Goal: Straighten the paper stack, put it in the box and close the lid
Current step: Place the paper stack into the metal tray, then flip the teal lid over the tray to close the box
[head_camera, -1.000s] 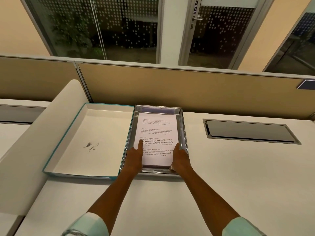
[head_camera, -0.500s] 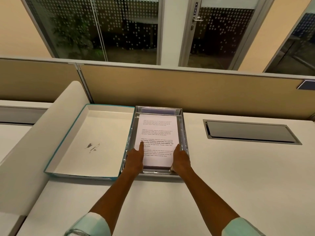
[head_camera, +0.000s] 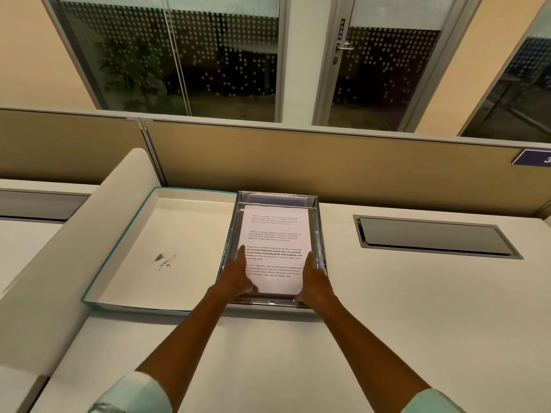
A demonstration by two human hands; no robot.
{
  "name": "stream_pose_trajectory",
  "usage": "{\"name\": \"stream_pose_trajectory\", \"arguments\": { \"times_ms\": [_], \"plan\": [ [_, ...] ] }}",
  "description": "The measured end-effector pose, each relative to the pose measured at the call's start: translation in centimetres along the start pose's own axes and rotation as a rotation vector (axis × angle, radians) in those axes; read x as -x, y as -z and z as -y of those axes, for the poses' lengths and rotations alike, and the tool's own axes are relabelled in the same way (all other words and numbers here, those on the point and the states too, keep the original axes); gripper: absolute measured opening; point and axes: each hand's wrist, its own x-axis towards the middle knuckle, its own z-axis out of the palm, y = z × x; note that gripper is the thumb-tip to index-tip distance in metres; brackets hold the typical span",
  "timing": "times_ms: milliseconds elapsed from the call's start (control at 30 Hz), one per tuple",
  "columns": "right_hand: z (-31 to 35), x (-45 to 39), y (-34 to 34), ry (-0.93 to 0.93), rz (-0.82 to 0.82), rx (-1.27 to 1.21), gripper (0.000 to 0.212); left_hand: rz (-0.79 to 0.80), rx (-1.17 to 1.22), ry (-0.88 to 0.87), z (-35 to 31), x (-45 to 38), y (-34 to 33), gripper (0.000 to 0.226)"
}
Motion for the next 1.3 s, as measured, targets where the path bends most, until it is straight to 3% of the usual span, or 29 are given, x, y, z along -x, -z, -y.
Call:
{"name": "stream_pose_trajectory", "arguments": {
  "times_ms": [67, 200, 233, 333, 400, 500, 600, 667, 767, 833, 1033, 1167, 1300],
  "plan": [
    [-0.3, 0.6, 0.5, 0.078, -0.026, -0.070, 0.114, -0.126, 0.145, 0.026, 0.1, 0.7, 1.0, 0.072],
    [-1.5, 1.4, 1.5, 0.188, -0.275, -0.256, 0.083, -0.540, 0.714, 0.224, 2.2, 2.9, 2.6, 0.028],
    [-2.1, 1.6, 1.6, 0.175, -0.323, -0.284, 0.078, -0.651, 0.752, 0.266, 3.0, 3.7, 2.9, 0.021],
    [-3.9, 2.2, 1.3, 0.016, -0.340, -0.409, 0.070, -0.900, 0.677, 0.398, 6.1, 6.1, 2.9, 0.035],
    [-5.0, 2.5, 0.9, -0.074, -0.306, -0.518, 0.063, -0.968, 0.642, 0.464, 7.9, 7.6, 2.6, 0.043],
    [-6.0, 3.1, 0.0, -0.092, -0.218, -0.559, 0.050, -0.956, 0.637, 0.588, 10.2, 9.0, 2.1, 0.045],
    [-6.6, 3.7, -0.8, -0.035, -0.184, -0.540, 0.041, -0.790, 0.691, 0.749, 11.1, 9.3, 2.1, 0.050],
    [-7.0, 3.8, -0.9, -0.028, -0.178, -0.566, 0.038, -0.685, 0.708, 0.777, 11.2, 9.3, 2.0, 0.062],
    [-7.4, 3.9, -0.7, -0.037, -0.150, -0.640, 0.039, -0.654, 0.778, 0.767, 11.0, 9.1, 2.1, 0.051],
    [-7.4, 3.9, -0.7, -0.045, -0.149, -0.659, 0.042, -0.654, 0.980, 0.733, 10.9, 9.0, 2.5, 0.048],
    [-7.0, 4.1, -1.5, -0.034, -0.194, -0.635, 0.041, -0.616, 1.552, 0.575, 11.1, 9.5, 3.9, 0.072],
    [-6.9, 4.1, -1.5, -0.027, -0.189, -0.622, 0.043, -0.538, 1.524, 0.379, 11.2, 9.8, 3.5, 0.062],
    [-6.9, 4.2, -1.3, -0.048, -0.184, -0.624, 0.045, -0.581, 1.477, 0.210, 11.0, 9.4, 3.3, 0.056]
  ]
}}
